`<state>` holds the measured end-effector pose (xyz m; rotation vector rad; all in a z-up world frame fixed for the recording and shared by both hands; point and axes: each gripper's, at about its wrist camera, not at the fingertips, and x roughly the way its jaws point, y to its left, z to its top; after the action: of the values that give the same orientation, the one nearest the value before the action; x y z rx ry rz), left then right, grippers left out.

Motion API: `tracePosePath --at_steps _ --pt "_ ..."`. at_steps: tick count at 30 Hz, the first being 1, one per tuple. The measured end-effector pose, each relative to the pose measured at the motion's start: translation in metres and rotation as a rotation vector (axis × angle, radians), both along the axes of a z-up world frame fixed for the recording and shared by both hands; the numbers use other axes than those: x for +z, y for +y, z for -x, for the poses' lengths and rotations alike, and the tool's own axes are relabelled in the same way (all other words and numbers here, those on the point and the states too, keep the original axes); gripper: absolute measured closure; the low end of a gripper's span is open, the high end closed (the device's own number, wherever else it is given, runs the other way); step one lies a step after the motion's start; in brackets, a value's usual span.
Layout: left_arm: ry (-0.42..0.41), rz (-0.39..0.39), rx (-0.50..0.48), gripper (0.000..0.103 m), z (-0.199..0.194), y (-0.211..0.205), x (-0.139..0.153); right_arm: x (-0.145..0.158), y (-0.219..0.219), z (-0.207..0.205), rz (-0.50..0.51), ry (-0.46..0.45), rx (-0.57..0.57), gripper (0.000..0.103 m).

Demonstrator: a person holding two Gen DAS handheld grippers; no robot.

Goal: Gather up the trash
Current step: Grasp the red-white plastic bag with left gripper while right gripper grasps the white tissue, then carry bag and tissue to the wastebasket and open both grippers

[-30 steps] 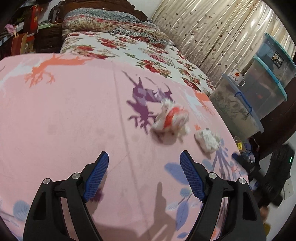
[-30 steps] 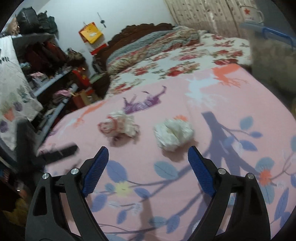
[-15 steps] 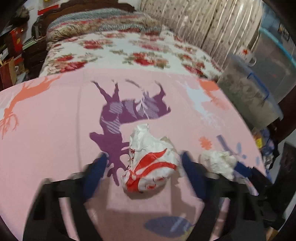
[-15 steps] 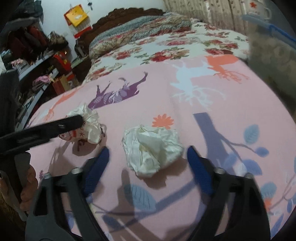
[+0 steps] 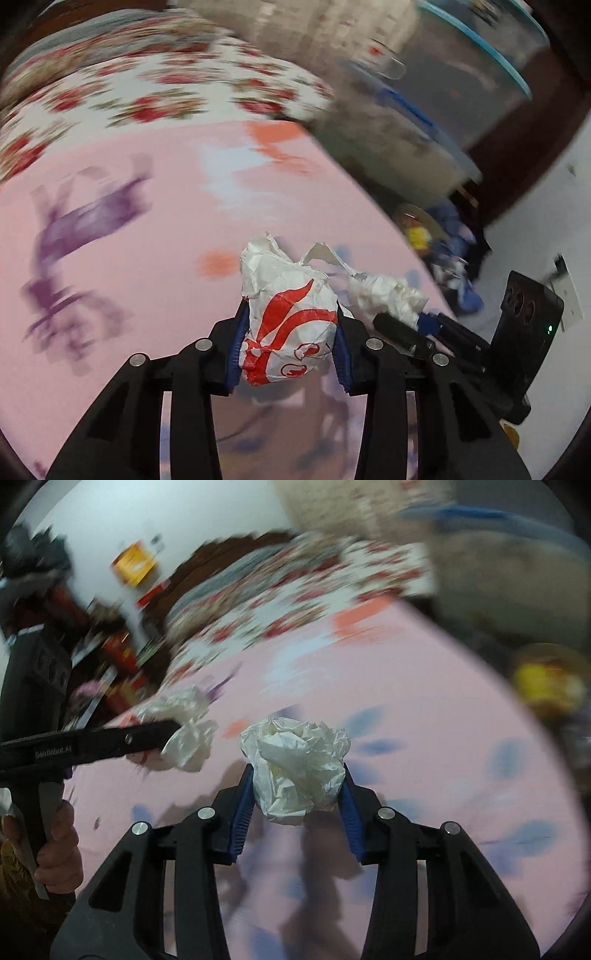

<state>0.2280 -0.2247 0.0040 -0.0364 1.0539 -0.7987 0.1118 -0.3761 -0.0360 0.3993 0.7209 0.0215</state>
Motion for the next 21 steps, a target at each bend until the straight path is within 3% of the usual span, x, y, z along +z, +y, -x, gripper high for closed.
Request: tracePosePath --at_steps 5,9,15,21 --pt "-0.022 -0.010 -0.182 0.066 0.012 -0.121 0.020 0.021 -0.115 0.045 0.025 -0.038 -0.251 0.057" --pt "-0.054 -0.024 -0.269 0.066 0.016 -0.216 0.028 0.025 -0.208 0.047 0.002 -0.007 -0.377 0.057" --pt "-0.001 -0.049 -0.293 0.066 -0.005 -0.327 0.011 0.001 -0.301 0.021 -0.054 0.130 -0.404 0.056" --pt "0.062 -0.154 -0.299 0.064 -0.027 -0.397 -0.040 -0.023 -0.334 -0.011 -0.058 0.259 -0.333 0.055"
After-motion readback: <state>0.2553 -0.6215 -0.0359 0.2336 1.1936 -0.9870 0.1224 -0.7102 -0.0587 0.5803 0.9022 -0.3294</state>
